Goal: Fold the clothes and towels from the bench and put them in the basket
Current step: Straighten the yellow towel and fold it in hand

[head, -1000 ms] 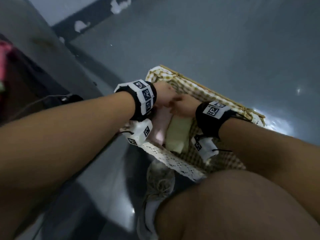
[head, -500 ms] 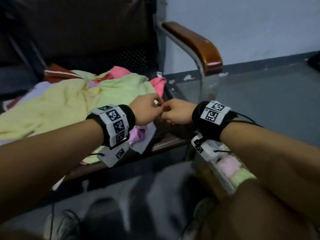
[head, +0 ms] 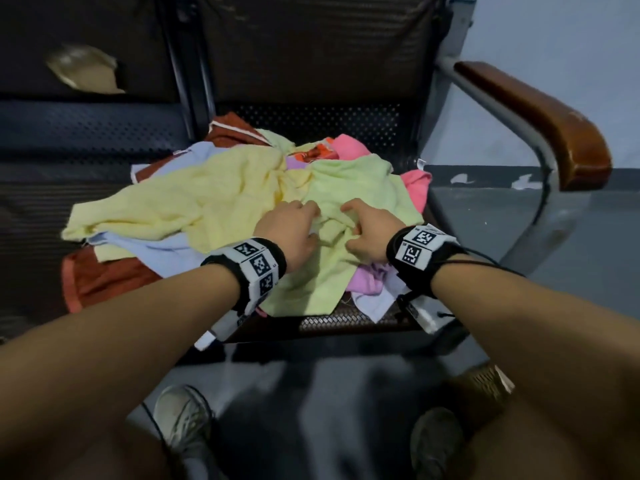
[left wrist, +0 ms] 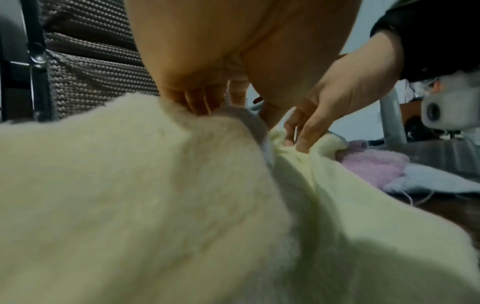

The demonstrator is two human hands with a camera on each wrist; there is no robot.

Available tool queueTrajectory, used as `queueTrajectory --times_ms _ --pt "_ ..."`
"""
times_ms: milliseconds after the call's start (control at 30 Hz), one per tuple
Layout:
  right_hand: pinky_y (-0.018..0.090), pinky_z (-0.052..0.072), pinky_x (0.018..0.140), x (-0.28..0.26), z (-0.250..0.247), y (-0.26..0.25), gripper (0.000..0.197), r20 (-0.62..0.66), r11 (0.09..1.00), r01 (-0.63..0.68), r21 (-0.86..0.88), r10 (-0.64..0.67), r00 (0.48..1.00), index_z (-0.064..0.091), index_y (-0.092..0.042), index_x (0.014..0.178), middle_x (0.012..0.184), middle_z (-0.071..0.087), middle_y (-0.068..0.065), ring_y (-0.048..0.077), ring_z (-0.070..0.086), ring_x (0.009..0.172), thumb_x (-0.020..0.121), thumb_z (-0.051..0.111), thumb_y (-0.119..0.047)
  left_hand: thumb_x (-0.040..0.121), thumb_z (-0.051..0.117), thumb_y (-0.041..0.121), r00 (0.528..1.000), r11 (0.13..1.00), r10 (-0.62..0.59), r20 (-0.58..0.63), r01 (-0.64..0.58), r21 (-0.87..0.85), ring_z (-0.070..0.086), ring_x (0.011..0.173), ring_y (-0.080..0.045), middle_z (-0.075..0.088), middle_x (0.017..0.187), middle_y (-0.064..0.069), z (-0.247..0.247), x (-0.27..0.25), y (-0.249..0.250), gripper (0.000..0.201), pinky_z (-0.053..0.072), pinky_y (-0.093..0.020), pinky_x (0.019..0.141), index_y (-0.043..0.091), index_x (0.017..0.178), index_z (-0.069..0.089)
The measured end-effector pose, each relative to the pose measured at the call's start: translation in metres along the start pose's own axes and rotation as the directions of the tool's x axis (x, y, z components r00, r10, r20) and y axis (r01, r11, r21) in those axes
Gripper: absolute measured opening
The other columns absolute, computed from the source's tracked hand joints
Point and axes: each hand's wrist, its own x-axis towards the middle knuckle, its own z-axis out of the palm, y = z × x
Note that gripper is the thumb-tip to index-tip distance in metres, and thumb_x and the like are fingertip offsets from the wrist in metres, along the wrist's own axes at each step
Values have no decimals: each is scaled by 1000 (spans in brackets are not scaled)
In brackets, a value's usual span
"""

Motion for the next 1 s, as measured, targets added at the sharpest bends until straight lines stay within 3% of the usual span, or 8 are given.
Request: queueTrajectory --times_ms 133,300,400,600,733,833,900,1000 --pt "41 54 88 3 9 5 76 -129 986 -50 158 71 989 25 -28 152 108 70 11 33 66 97 87 64 -34 95 52 31 994 989 -91 -55 84 -120 63 91 -28 69 103 -3 -5 8 1 28 51 -36 69 22 121 53" --pt "36 53 85 9 3 5 21 -293 989 -76 125 109 950 75 -22 107 108 74 8 33 66 102 95 59 -28 91 59 33 993 986 -105 -60 96 -134 51 118 -30 53 129 -8 -3 13 8 51 52 -45 88 19 139 45" --pt "33 41 68 6 -12 -2 36 -381 982 39 183 35 924 55 -25 65 78 63 6 28 59 79 100 51 -29 87 62 36 992 997 -63 -110 58 -47 44 123 -32 49 133 -10 0 16 15 54 46 -44 96 18 136 49" --pt "32 31 75 -26 -40 -4 30 -641 923 297 245 -76 764 43 -15 77 79 45 3 19 43 78 105 36 -20 93 49 24 975 998 -68 -212 64 -24 60 99 -36 65 103 -10 -14 17 22 19 40 -40 81 16 110 54" --pt "21 39 58 -47 -50 15 30 -521 882 221 416 33 853 43 -19 92 77 53 -8 8 48 66 98 54 -46 95 45 13 960 882 -36 -279 -101 -461 60 90 -27 66 92 -4 -35 14 36 15 37 -31 71 14 94 61" --pt "21 49 68 -57 -50 25 35 -314 891 201 406 -70 947 48 -26 109 90 59 -8 4 56 73 87 71 -38 86 49 14 949 662 -102 -297 -158 -733 59 74 -15 64 78 5 -58 9 57 15 44 -31 66 24 84 60" --pt "31 49 74 -60 -49 26 10 -308 939 202 279 -112 945 56 -25 95 81 58 -10 0 53 72 92 64 -22 79 53 19 957 525 -126 -260 -158 -836 62 71 -13 68 79 3 -69 4 64 18 51 -30 64 28 88 65" --pt "29 42 63 -59 -56 27 25 -397 914 165 370 -5 918 58 -24 80 74 57 -6 4 51 66 96 46 -9 83 63 22 974 516 -104 -202 -120 -848 66 78 -12 69 78 15 -72 2 66 13 51 -24 66 31 91 67"
